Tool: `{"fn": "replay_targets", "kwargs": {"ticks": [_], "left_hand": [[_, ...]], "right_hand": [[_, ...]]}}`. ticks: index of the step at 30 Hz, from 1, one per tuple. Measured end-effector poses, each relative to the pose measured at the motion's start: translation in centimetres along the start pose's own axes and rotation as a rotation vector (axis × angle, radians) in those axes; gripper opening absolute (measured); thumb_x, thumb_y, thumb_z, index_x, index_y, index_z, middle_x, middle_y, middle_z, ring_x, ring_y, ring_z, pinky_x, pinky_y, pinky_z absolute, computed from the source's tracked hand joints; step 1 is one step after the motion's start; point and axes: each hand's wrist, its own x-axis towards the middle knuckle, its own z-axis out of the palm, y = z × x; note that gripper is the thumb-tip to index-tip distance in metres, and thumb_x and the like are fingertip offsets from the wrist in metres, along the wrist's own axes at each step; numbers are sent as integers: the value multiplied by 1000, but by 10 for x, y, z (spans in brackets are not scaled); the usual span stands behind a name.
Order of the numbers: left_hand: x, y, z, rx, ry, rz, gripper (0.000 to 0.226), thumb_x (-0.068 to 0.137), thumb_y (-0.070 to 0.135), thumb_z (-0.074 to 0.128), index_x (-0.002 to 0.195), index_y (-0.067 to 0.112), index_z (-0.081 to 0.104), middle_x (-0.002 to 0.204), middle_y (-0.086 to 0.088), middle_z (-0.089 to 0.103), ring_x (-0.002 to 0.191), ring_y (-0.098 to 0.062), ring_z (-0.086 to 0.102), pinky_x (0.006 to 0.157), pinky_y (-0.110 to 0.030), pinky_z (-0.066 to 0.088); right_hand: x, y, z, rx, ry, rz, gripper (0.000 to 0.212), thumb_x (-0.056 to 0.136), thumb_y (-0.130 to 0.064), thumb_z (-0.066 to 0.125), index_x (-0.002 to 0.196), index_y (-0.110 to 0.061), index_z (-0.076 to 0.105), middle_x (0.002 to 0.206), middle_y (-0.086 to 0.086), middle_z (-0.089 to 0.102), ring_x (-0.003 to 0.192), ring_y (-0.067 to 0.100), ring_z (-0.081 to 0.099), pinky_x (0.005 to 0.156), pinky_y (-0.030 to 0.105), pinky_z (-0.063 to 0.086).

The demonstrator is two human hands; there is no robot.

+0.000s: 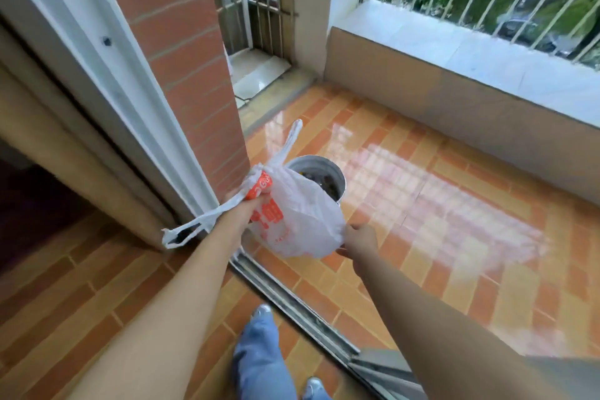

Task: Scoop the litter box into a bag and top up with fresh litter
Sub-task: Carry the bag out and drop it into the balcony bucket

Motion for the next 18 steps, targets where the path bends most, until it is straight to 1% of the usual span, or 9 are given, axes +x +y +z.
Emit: {"fn": "replay_targets", "kwargs": {"ticks": [2,3,6,8,10,12,15,16,18], "left_hand": [[38,5,12,-10,-35,2,25,81,15,70,104,16,62,81,-3,65,66,-14,64,49,-22,50],[59,7,18,-6,-57,-9,25,81,16,71,104,17,62,81,-3,66,65,-13,65,50,-22,50],[132,9,39,30,-109,-45,33,80,24,72,109,14,64,98,-10,68,87,-22,64,72,-31,50],[184,6,51,85,-137,-68,38,84,28,68,117,11,62,107,-12,66,99,-26,62,84,-36,50],[234,0,63,141,-190,-100,34,88,32,63,114,11,62,108,-13,65,104,-27,61,90,-37,49],[278,-6,72,183,-214,-77,23,85,33,66,102,17,66,95,-5,68,93,-21,64,79,-31,53],[338,-18,85,193,-185,-40,17,83,28,69,98,21,66,86,1,68,85,-18,65,61,-20,52],[357,-24,90,189,-183,-44,17,83,27,69,98,19,67,87,1,68,84,-18,64,59,-19,52],[393,-38,96,202,-183,-72,20,83,26,69,99,13,68,92,-5,70,85,-20,65,66,-23,54]], "right_hand": [[30,-12,2,-3,37,13,8,77,-5,52,71,-11,55,68,11,49,63,21,45,56,32,43],[47,-19,3,2,54,19,8,77,-5,51,72,-10,55,70,12,50,64,21,45,55,31,45],[103,-35,10,8,108,34,11,77,-2,47,70,-8,53,70,12,49,64,21,45,51,27,48],[143,-41,18,-1,135,46,15,78,0,45,66,-7,50,69,12,47,64,22,44,53,29,47],[180,-43,28,-14,155,52,21,80,-1,45,61,-7,49,67,12,49,63,22,46,56,30,45],[215,-45,39,-16,170,50,23,82,-2,45,60,-7,51,67,13,50,63,22,46,57,31,42],[271,-42,58,-35,182,63,23,83,-2,44,63,-7,53,69,14,53,64,22,48,59,33,41],[290,-38,64,-43,182,66,25,84,-4,45,62,-10,56,70,16,56,64,23,51,60,34,43],[325,-26,79,-65,186,80,28,84,-10,47,62,-18,62,73,17,65,66,29,58,62,41,49]]}}
